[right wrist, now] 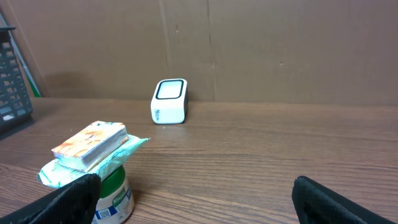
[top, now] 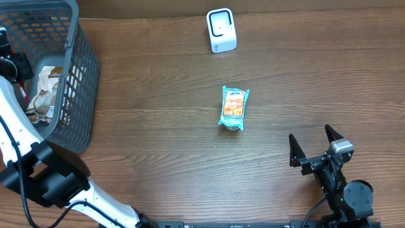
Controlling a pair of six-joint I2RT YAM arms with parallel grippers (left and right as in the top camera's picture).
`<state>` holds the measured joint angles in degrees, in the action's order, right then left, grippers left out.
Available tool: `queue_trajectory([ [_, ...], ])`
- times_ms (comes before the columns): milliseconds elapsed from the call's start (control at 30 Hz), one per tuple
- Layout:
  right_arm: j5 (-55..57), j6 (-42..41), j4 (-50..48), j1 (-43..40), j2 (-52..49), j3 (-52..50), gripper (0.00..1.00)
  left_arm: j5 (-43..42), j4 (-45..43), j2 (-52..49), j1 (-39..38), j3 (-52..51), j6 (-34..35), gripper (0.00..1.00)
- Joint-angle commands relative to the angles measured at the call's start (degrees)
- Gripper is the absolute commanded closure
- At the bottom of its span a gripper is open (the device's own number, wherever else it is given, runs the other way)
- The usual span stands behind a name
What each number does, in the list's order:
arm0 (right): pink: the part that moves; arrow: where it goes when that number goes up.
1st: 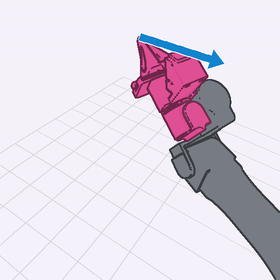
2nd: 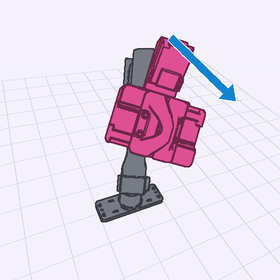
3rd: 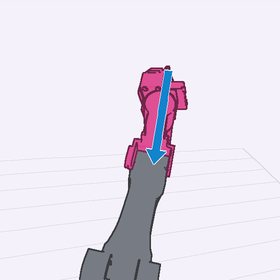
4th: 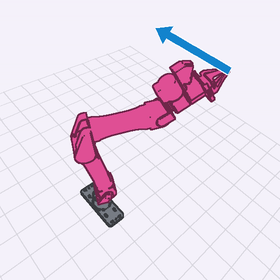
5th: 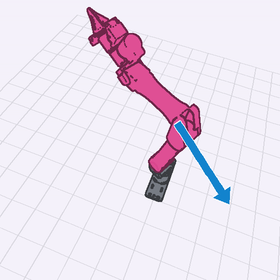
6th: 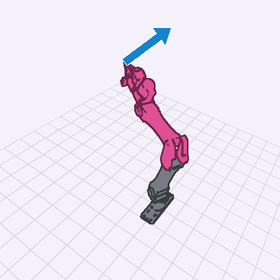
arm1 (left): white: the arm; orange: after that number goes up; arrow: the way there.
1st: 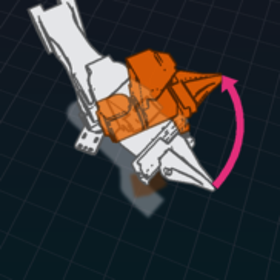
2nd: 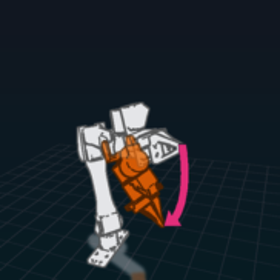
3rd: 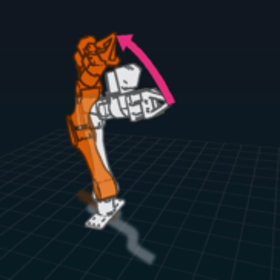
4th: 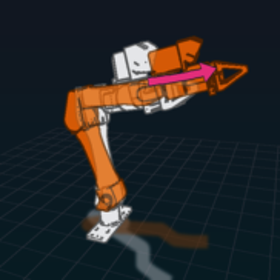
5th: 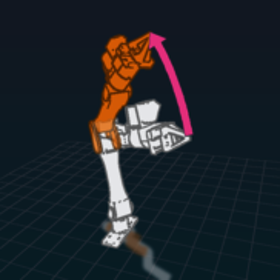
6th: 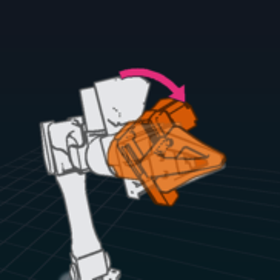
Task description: Scan the item barcode
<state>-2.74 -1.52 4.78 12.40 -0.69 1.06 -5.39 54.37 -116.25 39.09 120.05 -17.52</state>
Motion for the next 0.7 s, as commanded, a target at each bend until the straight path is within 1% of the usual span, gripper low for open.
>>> queue_trajectory([
  [0,0.09,-0.22,-0.13,-0.22,0.52,-0.59,0.00,0.02,1.05,-2.01,-0.11,-0.68,-0.76,0.93],
  [200,0.09,-0.22,-0.13,-0.22,0.52,-0.59,0.00,0.09,0.90,-8.46,-0.22,-3.67,-4.50,0.92],
  [367,0.09,-0.22,-0.13,-0.22,0.52,-0.59,0.00,0.00,0.96,-13.68,-0.22,-3.67,-5.79,0.92],
  [400,0.07,-0.22,-0.13,-0.22,0.52,-0.59,0.00,0.00,0.61,-14.38,-0.22,-3.67,-5.88,0.91],
  [433,0.07,-0.22,-0.13,-0.22,0.52,-0.59,0.00,0.00,0.22,-14.91,-0.22,-3.67,-5.88,0.88],
  [500,0.09,-0.22,-0.13,-0.22,0.52,-0.59,0.00,-0.28,-0.46,-15.45,-0.22,-3.67,-5.86,0.48],
  [567,0.09,-0.22,-0.13,-0.22,0.52,-0.59,0.00,-0.66,-0.96,-15.47,-0.28,-3.67,-5.86,0.26],
  [600,0.09,-0.22,-0.13,-0.22,0.52,-0.59,0.00,-0.68,-1.27,-15.45,-0.26,-3.65,-5.86,0.04],
  [633,0.09,-0.22,-0.13,-0.22,0.52,-0.59,0.00,-0.61,-1.33,-15.45,-0.26,-3.65,-5.95,0.00],
  [667,0.09,-0.22,-0.13,-0.22,0.52,-0.59,0.00,-0.55,-1.29,-15.47,-0.26,-3.65,-6.36,0.00],
])
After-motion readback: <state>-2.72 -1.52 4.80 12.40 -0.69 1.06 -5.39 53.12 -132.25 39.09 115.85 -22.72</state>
